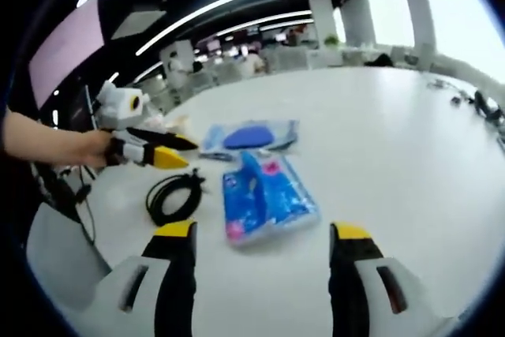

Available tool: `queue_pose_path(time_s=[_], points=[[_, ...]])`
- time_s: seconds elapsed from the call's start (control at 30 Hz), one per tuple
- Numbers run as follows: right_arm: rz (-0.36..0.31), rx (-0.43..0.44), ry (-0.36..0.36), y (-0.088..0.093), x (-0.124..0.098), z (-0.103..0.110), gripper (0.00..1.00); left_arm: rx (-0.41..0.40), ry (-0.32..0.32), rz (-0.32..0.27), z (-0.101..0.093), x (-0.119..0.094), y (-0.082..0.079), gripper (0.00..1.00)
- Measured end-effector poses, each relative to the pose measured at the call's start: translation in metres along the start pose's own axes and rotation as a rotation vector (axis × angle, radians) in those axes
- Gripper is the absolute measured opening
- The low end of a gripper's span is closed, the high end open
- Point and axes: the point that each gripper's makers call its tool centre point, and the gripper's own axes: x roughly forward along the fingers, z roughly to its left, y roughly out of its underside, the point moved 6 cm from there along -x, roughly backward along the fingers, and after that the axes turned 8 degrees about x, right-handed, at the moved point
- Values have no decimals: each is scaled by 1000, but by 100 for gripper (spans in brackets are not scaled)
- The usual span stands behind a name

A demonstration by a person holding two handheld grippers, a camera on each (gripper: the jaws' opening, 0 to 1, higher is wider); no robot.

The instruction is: Arrange the tabletop items into an orderly group along one side of the table until the central work area is clear of visible clutter.

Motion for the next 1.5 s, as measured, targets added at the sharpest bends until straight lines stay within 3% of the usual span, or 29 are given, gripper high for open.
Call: queue_pose_path(time_s=[0.47,0.83,0.97,1.03,1.2,1.33,1.43,1.5], points=[[11,131,75,15,17,2,62,17,37,61,-4,34,-3,45],[-2,203,110,21,23,-6,61,21,49,82,-3,43,-3,43],[-2,236,127,21,28,-7,54,-5,60,87,-6,49,-3,42],[-25,271,127,19,30,-2,50,-29,72,118,-10,52,0,42],[-33,288,138,19,39,6,48,-8,74,124,-15,57,1,40],[-19,329,164,23,43,4,41,-11,62,137,-16,57,3,33],[12,356,184,27,43,4,21,-22,92,167,-22,58,8,25],[29,408,180,29,45,1,3,9,80,201,-24,56,11,9]])
